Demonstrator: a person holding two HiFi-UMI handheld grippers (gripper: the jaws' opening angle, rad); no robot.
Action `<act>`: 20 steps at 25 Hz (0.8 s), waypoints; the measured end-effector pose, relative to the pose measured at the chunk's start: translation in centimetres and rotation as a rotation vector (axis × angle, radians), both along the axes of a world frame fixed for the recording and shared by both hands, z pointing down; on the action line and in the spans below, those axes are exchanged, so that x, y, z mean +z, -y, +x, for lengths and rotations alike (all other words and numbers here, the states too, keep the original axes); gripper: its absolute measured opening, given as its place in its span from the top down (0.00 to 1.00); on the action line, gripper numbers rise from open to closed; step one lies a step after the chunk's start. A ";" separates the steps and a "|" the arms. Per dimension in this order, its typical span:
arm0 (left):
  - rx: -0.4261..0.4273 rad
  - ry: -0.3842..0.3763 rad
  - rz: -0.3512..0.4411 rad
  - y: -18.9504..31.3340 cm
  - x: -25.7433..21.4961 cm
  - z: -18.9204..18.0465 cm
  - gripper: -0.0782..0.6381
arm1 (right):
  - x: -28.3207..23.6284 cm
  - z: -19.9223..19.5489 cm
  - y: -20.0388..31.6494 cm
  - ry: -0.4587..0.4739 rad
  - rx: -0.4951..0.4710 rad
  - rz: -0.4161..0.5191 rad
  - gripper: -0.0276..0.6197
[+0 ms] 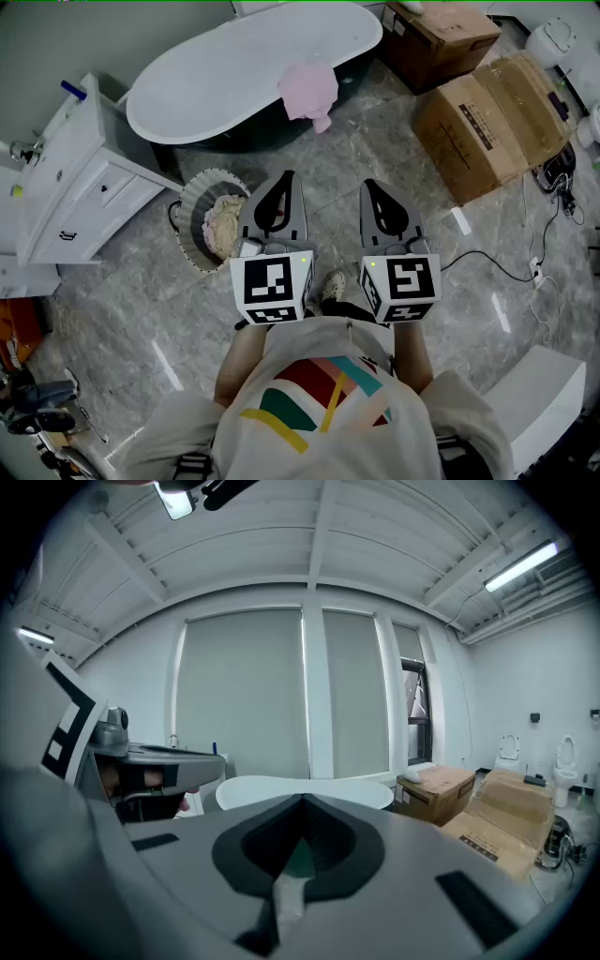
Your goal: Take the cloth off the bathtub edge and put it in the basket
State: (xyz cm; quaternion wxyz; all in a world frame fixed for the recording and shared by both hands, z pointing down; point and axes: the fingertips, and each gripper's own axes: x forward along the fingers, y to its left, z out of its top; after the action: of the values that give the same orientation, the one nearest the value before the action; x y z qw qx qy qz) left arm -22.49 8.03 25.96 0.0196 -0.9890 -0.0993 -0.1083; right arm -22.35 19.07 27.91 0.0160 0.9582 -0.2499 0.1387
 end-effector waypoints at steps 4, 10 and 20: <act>-0.010 0.002 -0.010 0.6 0.0 -0.2 0.87 | 0.1 -0.3 0.3 0.005 -0.013 0.000 0.94; -0.012 0.007 -0.051 0.8 0.1 -0.1 0.87 | 0.5 -0.3 0.6 0.026 -0.047 0.031 0.94; -0.013 0.017 -0.049 -0.5 0.6 0.5 0.87 | 0.5 -0.5 -1.4 0.025 -0.068 0.085 0.94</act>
State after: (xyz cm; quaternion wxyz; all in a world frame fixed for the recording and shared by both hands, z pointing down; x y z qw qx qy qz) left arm -21.96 8.57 26.56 -0.0062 -0.9888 -0.0957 -0.1142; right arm -22.88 20.45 28.41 -0.0234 0.9472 -0.2880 0.1393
